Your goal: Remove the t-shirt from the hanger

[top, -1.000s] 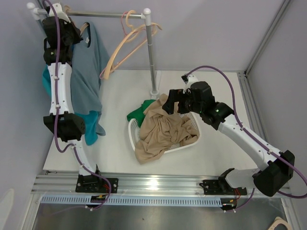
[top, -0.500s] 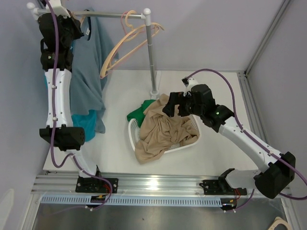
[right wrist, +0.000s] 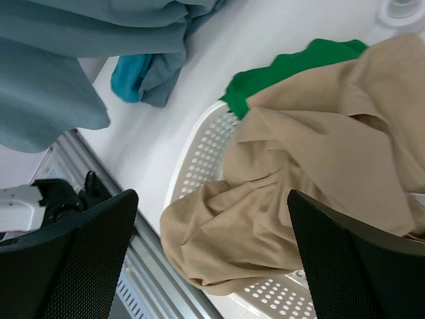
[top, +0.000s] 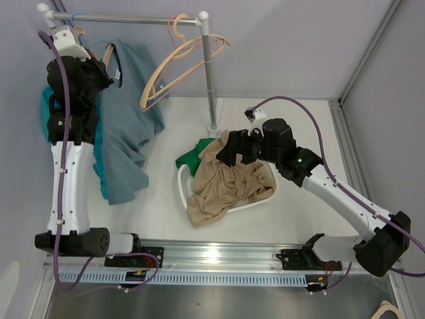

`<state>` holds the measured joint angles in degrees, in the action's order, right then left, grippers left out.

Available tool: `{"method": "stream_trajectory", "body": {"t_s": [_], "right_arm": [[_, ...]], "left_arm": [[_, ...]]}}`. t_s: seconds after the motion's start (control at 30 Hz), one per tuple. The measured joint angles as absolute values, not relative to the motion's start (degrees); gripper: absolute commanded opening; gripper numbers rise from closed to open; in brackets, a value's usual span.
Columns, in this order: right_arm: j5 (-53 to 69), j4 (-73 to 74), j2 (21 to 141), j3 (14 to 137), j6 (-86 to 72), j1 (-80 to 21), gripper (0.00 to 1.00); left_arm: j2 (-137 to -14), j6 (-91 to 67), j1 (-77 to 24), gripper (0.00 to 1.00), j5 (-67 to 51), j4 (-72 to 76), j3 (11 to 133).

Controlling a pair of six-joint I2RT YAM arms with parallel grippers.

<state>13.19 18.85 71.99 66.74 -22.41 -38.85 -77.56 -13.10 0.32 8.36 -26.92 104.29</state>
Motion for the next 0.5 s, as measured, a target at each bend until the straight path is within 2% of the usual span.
{"method": "stream_trajectory", "body": {"t_s": [0.17, 0.33, 0.5], "right_arm": [[17.5, 15.4, 71.7, 66.7, -21.0, -43.9, 1.0], [22.5, 10.3, 72.3, 66.8, -16.9, -54.9, 1.0], [25.4, -2.5, 77.1, 66.8, -14.5, -64.0, 0.99]], "left_arm": [[-69.9, -14.1, -5.2, 0.01, 17.6, -28.8, 97.3], [-64.3, -16.1, -11.6, 0.01, 28.3, -32.7, 93.1], [-60.4, -18.5, -19.9, 0.01, 39.5, -35.7, 90.4]]}}
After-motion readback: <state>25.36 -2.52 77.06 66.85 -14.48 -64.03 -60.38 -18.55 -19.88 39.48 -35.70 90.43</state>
